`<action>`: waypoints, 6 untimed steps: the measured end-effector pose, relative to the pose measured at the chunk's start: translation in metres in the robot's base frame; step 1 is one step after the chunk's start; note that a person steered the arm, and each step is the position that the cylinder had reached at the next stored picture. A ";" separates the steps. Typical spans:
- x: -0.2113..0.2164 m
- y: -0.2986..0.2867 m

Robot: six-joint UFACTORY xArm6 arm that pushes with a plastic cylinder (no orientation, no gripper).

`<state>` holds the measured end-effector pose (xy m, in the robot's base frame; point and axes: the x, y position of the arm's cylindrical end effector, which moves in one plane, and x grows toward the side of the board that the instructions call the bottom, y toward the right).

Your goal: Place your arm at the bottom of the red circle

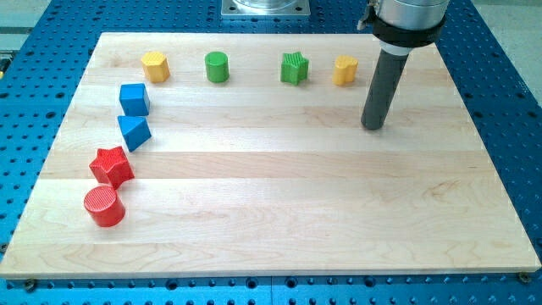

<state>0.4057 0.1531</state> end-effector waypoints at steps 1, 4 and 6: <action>0.000 0.000; 0.148 -0.157; 0.187 -0.346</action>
